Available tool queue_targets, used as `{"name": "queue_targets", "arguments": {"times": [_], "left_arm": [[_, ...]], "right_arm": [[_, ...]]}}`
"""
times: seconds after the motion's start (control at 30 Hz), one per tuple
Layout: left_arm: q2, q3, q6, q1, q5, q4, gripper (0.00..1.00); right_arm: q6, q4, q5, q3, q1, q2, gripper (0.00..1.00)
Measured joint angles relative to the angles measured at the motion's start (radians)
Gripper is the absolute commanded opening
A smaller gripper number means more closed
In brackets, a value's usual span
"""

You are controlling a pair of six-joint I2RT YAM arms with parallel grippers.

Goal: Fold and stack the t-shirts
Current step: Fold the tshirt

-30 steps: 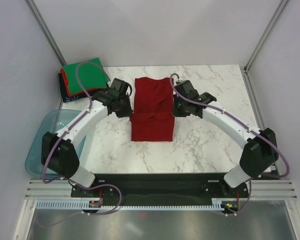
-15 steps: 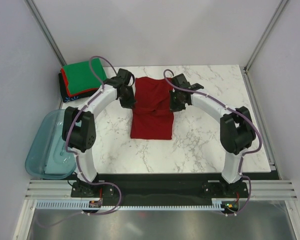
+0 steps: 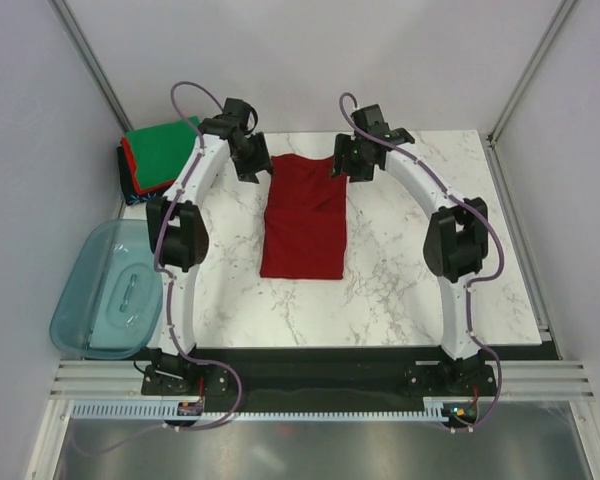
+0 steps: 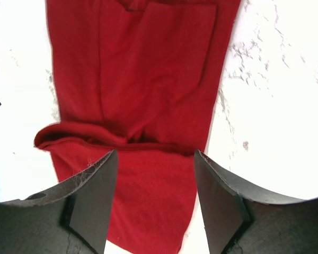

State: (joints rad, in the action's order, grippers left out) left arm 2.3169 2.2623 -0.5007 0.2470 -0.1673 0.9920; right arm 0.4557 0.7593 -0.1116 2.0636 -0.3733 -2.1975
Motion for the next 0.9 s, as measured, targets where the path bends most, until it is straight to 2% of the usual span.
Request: {"name": "queue_targets", "arguments": {"times": [0.07, 0.17, 0.37, 0.4, 0.53, 0.7, 0.87, 0.9], "left_arm": [[-0.041, -0.024, 0.001, -0.005, 0.002, 0.008, 0.58], [-0.137, -0.132, 0.002, -0.003, 0.005, 0.010, 0.57], [-0.415, -0.547, 0.002, 0.013, 0.003, -0.066, 0.57], [-0.462, -0.623, 0.002, 0.015, 0.000, -0.095, 0.57], [-0.624, -0.898, 0.002, 0.021, -0.026, -0.208, 0.59], [-0.745, -1.171, -0.009, 0.024, -0.063, -0.349, 0.64], [-0.770, -1.323, -0.031, 0.025, -0.096, -0.472, 0.66], [-0.772, -1.340, -0.035, 0.025, -0.100, -0.488, 0.66]], "right_arm": [[0.001, -0.015, 0.000, -0.060, 0.002, 0.059, 0.67], [0.010, -0.042, -0.007, -0.251, -0.026, 0.203, 0.67], [0.046, -0.134, -0.051, -0.607, -0.150, 0.393, 0.69], [0.056, -0.159, -0.065, -0.674, -0.166, 0.419, 0.72], [0.101, -0.214, -0.094, -0.898, -0.172, 0.511, 0.77], [0.136, -0.296, -0.121, -1.029, -0.158, 0.564, 0.77], [0.153, -0.383, -0.142, -1.089, -0.159, 0.560, 0.77], [0.154, -0.398, -0.146, -1.096, -0.159, 0.555, 0.73]]}}
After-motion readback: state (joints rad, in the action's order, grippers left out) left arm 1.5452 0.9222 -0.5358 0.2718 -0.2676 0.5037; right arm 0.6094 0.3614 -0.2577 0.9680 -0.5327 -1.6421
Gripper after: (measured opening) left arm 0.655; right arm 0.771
